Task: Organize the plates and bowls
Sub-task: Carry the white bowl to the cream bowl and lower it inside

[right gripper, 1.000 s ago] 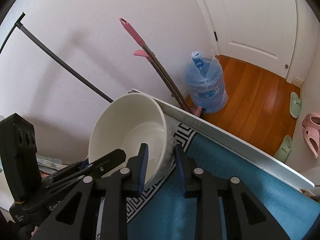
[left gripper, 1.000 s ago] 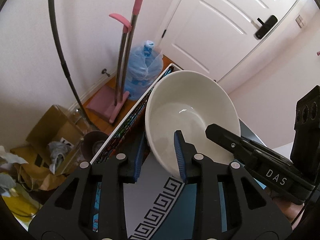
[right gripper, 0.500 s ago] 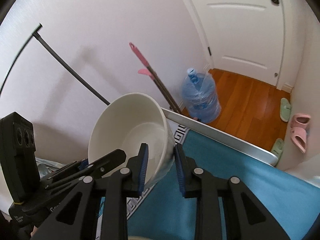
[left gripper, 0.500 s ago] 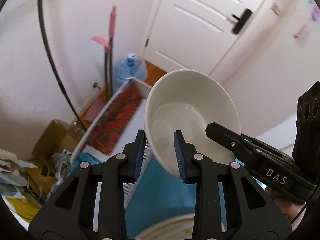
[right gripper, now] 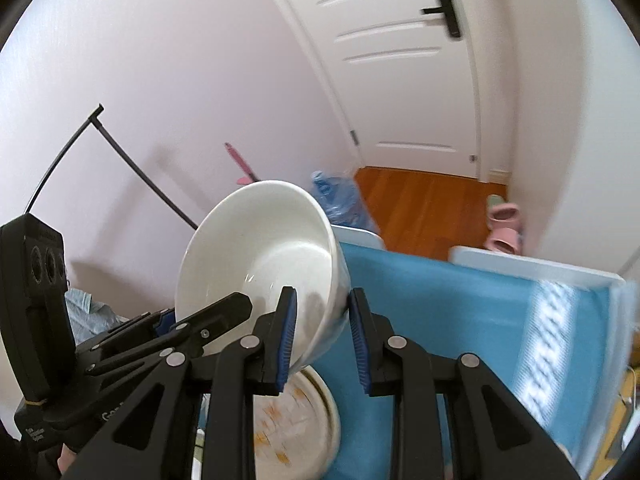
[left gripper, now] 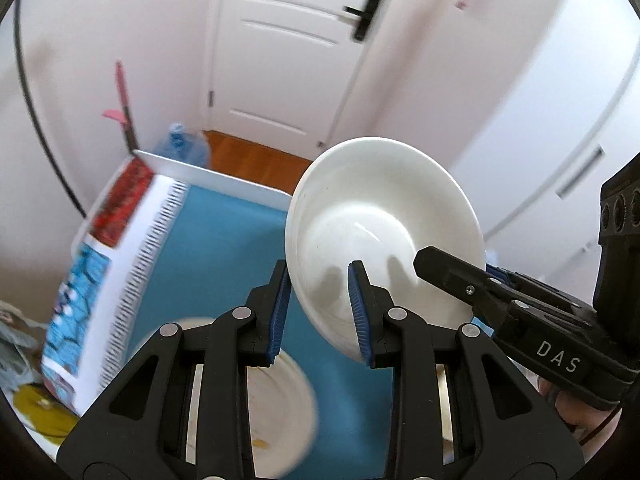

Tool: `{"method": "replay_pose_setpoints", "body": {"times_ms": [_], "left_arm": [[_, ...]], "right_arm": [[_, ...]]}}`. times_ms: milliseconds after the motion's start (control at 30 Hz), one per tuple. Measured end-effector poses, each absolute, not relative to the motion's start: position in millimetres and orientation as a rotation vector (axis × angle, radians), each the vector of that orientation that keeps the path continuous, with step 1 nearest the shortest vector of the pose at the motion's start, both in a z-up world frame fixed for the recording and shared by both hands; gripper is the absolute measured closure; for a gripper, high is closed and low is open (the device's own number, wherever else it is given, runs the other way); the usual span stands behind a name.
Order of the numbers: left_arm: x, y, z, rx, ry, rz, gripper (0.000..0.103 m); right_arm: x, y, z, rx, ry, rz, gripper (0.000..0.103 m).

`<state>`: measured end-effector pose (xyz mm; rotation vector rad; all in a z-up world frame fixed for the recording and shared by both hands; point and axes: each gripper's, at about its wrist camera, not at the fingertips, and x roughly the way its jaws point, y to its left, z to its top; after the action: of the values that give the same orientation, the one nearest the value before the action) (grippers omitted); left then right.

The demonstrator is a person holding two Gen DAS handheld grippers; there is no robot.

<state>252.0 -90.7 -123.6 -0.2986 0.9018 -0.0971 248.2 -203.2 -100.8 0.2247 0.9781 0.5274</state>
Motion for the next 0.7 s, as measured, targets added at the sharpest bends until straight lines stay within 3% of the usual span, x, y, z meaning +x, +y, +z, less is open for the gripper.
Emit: {"method": "replay_pose_setpoints", "body": {"times_ms": [333, 700], "left_arm": [[203, -205, -135, -0.222, 0.985, -0.275, 0.077], [185, -266, -190, -0.104, 1.141, -0.404, 0.077]], "right_arm": [[169, -304, -102, 0.282, 0.985, 0.35, 0.078], [124, -360, -154, 0.367, 1.075, 0.192, 0.078]]}}
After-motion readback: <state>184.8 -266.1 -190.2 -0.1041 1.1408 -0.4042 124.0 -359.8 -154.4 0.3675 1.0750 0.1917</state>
